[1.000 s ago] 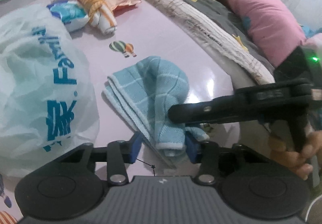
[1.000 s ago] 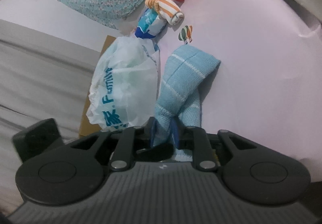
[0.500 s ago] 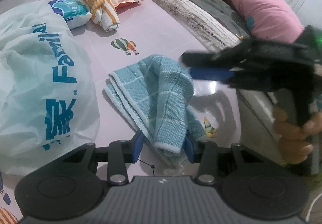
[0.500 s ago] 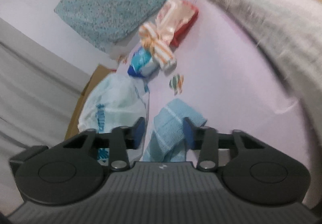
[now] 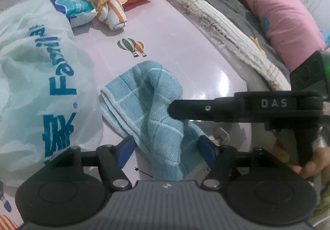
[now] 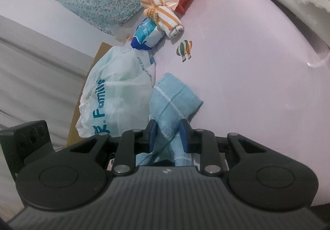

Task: Organize soft objects
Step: 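Close the left gripper on the blue towel beside the right gripper, then lift the blue towel over the cardboard box with the left gripper while the right gripper releases it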

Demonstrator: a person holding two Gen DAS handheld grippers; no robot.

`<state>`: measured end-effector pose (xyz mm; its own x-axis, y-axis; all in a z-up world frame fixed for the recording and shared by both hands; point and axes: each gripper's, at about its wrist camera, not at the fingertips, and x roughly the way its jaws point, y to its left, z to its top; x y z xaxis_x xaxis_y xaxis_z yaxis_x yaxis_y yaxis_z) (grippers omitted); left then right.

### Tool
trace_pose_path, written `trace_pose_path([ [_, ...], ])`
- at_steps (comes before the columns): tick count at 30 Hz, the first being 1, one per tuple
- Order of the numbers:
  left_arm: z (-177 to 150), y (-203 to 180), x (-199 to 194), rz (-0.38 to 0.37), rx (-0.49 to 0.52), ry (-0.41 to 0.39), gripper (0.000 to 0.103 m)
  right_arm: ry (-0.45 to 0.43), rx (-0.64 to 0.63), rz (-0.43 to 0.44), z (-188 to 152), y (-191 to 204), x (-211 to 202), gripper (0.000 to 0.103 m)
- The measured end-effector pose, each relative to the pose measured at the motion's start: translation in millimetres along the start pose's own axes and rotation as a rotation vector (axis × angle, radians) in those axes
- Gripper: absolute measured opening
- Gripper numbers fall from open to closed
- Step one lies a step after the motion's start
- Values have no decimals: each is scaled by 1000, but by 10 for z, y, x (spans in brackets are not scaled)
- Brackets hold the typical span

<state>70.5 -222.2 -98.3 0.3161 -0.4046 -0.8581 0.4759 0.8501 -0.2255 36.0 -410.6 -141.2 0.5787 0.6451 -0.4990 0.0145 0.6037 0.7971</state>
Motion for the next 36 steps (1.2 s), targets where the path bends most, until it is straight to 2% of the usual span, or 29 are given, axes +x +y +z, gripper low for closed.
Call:
trace_pose_path([
  [5,-9,-28,-9,10,22,-13,48,-40,2,-38,9,45,-132,25],
  [7,-13,-32,-5,8,24,-14,48,-65,6,-67,22,54,-195,27],
  [9,-12,-33,-5,7,23,-16,48,-61,23,-116,34,27,-194,32],
  [10,-13,-33,-1,6,24,-17,48,-49,28,-119,31,16,-159,31],
  [13,-14,-7,-11,-14,20,-19,51,2,44,-81,15,33,-50,31],
  [21,25,8,0,-65,26,12,74,49,114,1,-17,11,62,32],
  [23,23,-24,17,-56,43,15,74,59,128,19,-31,9,67,32],
  [25,17,-62,27,-30,69,12,70,64,133,31,-48,14,73,32],
  [27,11,-94,25,15,102,1,55,64,140,36,-63,21,74,32],
  [30,6,-79,-2,12,112,-6,42,51,143,41,-74,37,30,32],
  [36,-61,-81,-130,-22,113,-24,35,39,123,30,-132,168,-90,32],
])
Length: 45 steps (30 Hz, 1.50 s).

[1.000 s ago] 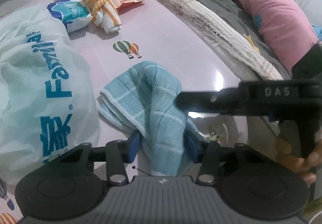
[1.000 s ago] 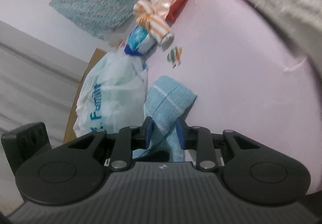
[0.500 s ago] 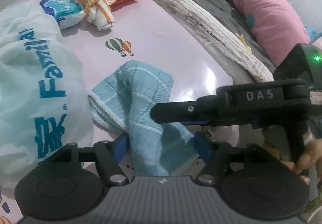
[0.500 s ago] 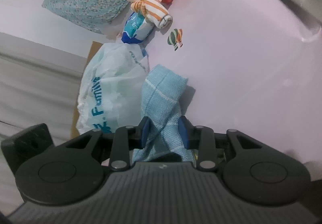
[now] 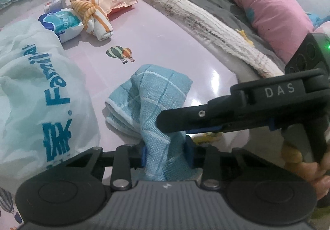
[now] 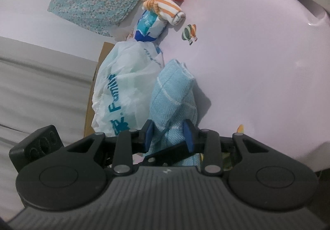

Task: Organize soft objects
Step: 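Lift the blue towel over the cardboard box with the left gripper while the right gripper releases it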

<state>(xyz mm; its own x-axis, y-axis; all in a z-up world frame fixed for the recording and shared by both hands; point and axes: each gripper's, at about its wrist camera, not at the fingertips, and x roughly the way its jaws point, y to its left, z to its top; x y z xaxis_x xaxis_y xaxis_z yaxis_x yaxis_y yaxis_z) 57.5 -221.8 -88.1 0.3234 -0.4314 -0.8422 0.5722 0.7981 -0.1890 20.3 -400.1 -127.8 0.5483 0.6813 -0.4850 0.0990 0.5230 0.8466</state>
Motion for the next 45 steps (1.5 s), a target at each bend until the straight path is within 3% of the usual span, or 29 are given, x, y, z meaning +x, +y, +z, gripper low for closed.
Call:
trace_pose_path([
  [7,-76,-36,-495,-29,18,-109,33,-51,-91,28,-155,424,-286,32],
  [12,-141,84,-1031,14,12,-240,33,-77,-217,95,-208,962,-310,33],
  [15,-205,281,-1347,48,-26,-313,33,-68,-299,151,-200,1334,-183,37],
  [20,-288,735,-1830,109,-119,-406,32,-41,-387,270,-182,1904,223,53],
  [26,-393,1287,-2178,179,-233,-460,32,30,-397,348,-124,2388,789,58],
  [30,-403,1676,-2294,213,-302,-477,32,14,-374,333,-86,2452,959,58],
  [35,-361,2179,-2290,266,-367,-463,32,-43,-317,297,-50,2265,844,61],
  [38,-276,2533,-2068,298,-420,-397,32,-73,-277,259,-56,2067,724,62],
  [45,-107,3033,-1424,215,-468,-196,32,-116,-194,214,-96,1708,637,67],
])
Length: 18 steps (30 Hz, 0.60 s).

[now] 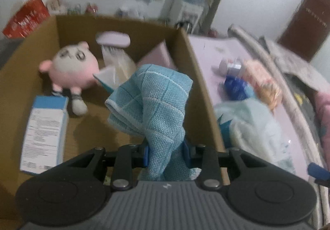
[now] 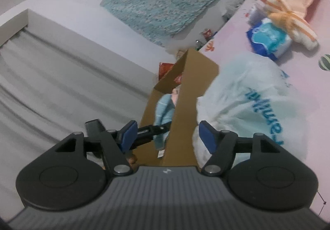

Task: Organize soft objects
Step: 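Lift the blue towel over the cardboard box with the left gripper while the right gripper releases it, then lower the blue towel into the cardboard box and open the left gripper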

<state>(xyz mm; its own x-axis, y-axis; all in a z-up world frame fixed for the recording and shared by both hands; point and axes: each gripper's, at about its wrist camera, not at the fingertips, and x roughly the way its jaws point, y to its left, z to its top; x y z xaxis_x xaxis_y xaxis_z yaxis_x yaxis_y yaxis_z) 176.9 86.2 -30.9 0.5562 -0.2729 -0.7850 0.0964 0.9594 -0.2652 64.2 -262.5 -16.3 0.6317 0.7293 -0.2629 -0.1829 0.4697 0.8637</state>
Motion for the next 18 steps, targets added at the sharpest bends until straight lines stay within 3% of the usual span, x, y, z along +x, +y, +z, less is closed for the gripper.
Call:
trace_pose_path([
  [4,17,-13,189,-3,43,50,37,-12,25,-1,3,-129,98,68],
  [9,81,126,283,-40,-25,97,61,-1,30,-1,39,-203,216,69],
  [14,115,272,274,-47,-105,92,61,13,41,1,64,-252,249,70],
  [16,138,317,253,-30,-148,83,54,13,45,2,72,-273,250,71],
  [18,157,394,255,-12,-206,88,41,11,49,6,69,-286,230,71],
])
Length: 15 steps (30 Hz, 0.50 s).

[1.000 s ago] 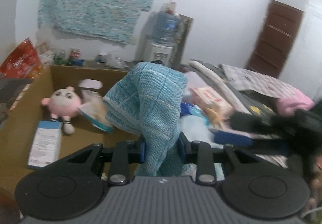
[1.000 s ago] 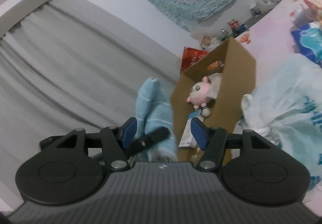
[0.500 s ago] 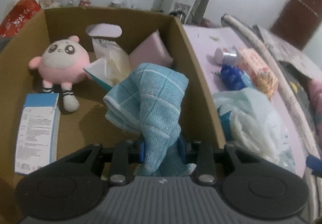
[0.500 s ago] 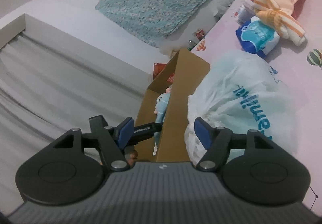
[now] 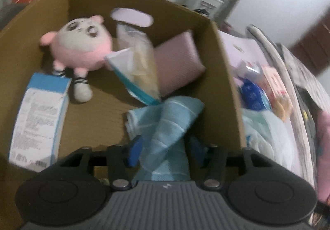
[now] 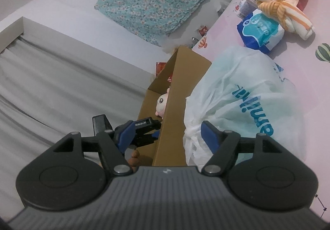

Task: Organize soft objects
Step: 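Lower the blue towel into the cardboard box and open the left gripper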

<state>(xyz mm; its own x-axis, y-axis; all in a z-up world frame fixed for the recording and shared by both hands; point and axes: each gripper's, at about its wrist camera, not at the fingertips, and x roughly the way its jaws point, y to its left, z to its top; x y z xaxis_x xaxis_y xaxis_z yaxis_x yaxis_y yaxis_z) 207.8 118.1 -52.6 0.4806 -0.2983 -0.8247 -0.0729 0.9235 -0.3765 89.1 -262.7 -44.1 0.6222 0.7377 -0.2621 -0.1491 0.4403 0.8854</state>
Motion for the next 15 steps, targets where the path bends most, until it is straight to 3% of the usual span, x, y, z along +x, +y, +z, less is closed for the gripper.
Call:
trace_pose_path([
  [5,67,165,210,26,-128,111,27,-4,13,10,-3,-68,-32,72],
  [9,102,243,420,54,-191,182,26,-9,24,17,-5,-115,-57,73],
  [15,195,217,515,44,-232,204,26,-26,42,22,-2,-195,-139,74],
])
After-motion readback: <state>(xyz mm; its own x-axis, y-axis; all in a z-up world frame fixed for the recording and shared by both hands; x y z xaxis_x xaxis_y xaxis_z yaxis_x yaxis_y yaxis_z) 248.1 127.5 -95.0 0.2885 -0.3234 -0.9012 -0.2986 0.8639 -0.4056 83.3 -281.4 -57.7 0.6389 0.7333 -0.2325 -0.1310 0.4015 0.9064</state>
